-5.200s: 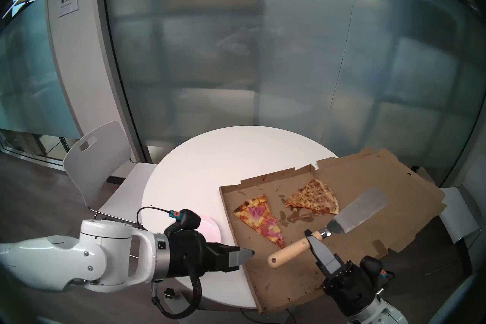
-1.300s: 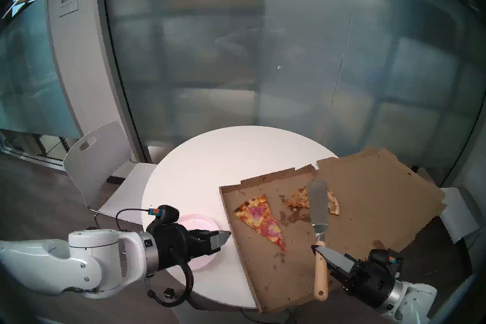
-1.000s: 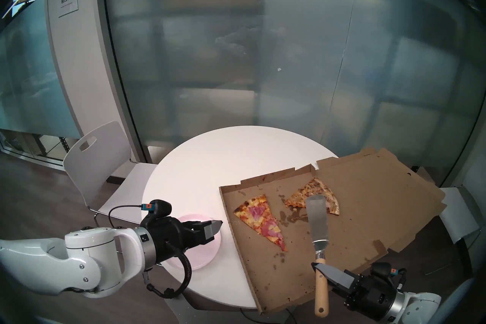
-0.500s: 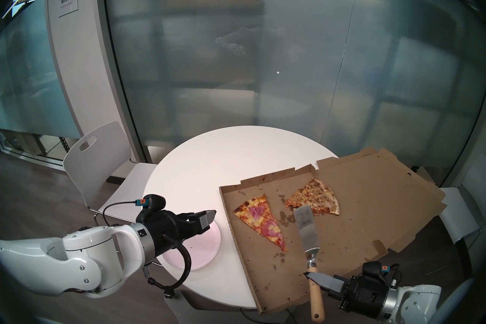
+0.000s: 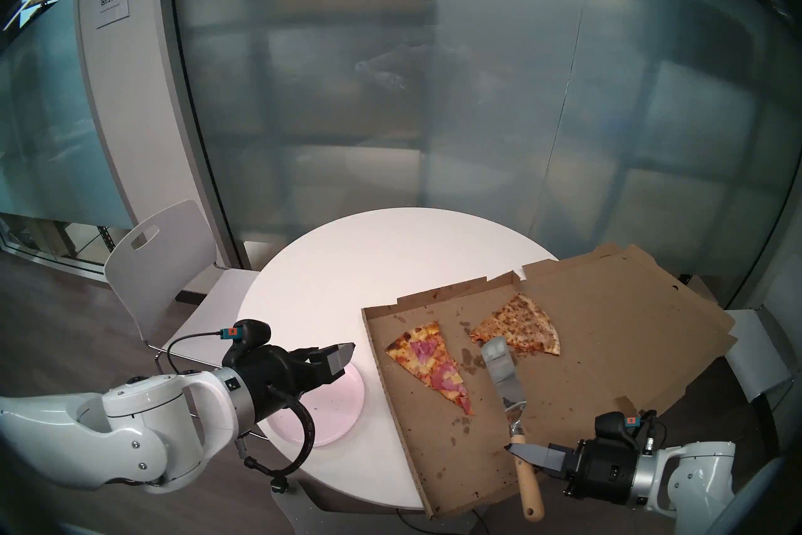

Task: Put pizza slice onto the plate

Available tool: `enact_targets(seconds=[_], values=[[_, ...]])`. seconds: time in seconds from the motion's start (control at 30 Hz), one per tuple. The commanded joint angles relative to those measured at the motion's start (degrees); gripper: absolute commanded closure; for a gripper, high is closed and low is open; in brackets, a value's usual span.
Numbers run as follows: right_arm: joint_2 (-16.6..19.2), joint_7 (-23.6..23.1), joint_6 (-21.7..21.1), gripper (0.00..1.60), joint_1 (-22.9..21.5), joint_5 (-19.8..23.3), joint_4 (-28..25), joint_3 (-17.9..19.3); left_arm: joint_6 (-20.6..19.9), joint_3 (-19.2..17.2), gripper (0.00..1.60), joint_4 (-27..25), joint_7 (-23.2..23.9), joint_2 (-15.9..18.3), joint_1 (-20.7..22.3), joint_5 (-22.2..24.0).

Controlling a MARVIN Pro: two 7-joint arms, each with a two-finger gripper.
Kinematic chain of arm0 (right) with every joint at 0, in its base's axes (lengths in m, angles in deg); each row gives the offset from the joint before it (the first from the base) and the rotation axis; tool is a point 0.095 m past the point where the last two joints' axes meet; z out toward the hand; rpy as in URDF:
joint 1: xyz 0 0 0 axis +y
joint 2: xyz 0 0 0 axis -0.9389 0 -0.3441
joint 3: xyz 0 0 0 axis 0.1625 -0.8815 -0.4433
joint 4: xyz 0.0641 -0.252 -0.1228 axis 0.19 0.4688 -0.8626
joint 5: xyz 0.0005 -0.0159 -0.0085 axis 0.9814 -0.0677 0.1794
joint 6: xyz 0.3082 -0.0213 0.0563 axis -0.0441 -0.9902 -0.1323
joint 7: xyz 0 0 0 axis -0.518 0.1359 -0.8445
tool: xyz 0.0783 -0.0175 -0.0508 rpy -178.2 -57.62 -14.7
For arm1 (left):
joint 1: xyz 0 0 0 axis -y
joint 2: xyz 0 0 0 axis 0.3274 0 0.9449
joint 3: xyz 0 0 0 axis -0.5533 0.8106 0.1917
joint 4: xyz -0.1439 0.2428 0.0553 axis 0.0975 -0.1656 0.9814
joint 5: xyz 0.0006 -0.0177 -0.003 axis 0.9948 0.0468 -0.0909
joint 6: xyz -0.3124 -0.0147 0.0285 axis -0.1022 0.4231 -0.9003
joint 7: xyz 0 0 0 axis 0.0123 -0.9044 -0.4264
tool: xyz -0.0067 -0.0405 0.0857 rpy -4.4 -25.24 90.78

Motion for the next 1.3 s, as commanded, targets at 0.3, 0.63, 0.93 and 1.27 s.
enact_targets(seconds=[0.3, 0.63, 0.93, 1.27], values=[[7.7, 5.2, 0.1, 1.60, -3.5, -1.6, -1.6, -4.4, 2.5, -0.9, 0.00, -0.9, 0.0, 2.2, -0.4, 0.2], [7.7, 5.8, 0.1, 1.60, -1.0, -3.9, -2.5, -3.4, 3.5, -0.8, 0.00, -0.9, -0.1, 1.6, -0.1, -0.5], [7.4, 5.6, 1.0, 1.60, -0.7, -5.5, -2.5, -3.8, 3.6, -0.5, 0.00, -0.9, 0.0, 1.3, 0.0, -0.9], [7.7, 5.9, 1.3, 1.60, -3.0, -5.9, -2.0, -5.6, 4.2, -0.5, 0.00, -0.9, 0.8, 2.1, -0.1, -1.0]])
